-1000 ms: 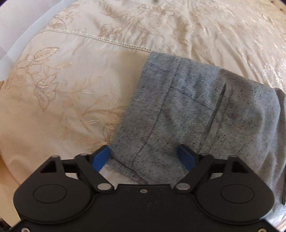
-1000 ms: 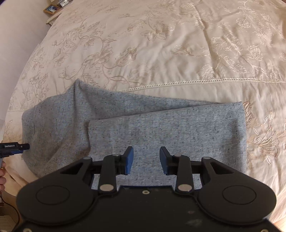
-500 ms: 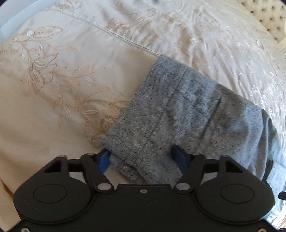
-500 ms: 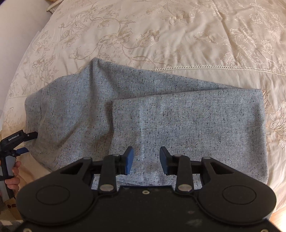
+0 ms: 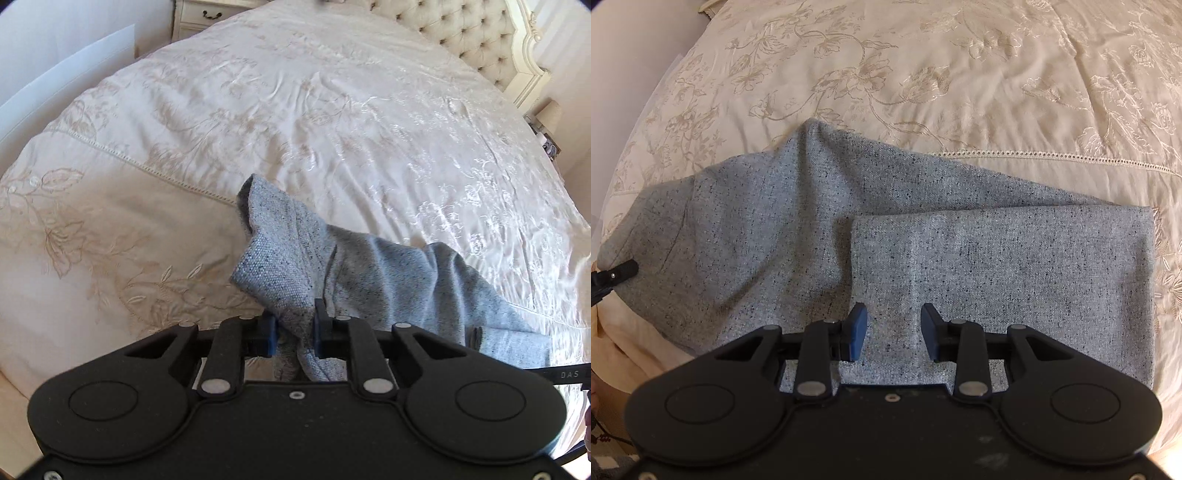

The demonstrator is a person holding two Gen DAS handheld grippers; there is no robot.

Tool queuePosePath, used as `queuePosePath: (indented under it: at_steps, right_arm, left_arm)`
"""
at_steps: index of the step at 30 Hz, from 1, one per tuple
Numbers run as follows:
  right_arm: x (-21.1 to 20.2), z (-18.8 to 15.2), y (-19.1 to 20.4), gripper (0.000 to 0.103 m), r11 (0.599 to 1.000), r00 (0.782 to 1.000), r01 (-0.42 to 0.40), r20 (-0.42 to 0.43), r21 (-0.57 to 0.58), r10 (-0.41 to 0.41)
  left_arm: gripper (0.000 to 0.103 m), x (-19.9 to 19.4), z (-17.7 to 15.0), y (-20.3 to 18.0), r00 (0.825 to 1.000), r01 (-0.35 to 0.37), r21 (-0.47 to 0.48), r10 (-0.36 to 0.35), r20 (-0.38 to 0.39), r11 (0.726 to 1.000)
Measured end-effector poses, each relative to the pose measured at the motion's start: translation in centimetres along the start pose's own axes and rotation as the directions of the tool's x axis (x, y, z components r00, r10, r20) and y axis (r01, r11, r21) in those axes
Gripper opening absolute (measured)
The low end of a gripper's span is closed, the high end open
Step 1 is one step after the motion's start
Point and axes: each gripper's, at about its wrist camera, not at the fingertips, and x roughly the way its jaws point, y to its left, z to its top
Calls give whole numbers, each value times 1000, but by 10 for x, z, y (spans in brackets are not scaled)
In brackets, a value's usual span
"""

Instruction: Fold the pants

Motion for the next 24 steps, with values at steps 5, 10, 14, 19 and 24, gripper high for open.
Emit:
queuePosePath:
  at_steps: [5,10,14,19,24]
  right_arm:
    - [1,0,-7,35,999,1000,-19,-6,27,19]
    - [6,-3,-19,36,998,999,-40,-19,58,41]
    - [7,-7,-37,36,995,997,-66,-22,74,68]
    - [3,-12,-66,36,992,995,-102,-5,79,103]
    - [-6,-17,-108,36,986,991,-137,16,96,136]
  left_arm:
    - [21,-10,7,-24,999,27,29,-28,38,999]
    - [21,-28,8,-60,994,50,110,-60,87,993]
    - [21,-38,4,-109,989,65,198,-89,118,978]
    - [20,-42,-11,-186,982,109,319,-152,114,941]
    - [20,-17,-42,-265,971,215,390,-237,7,895]
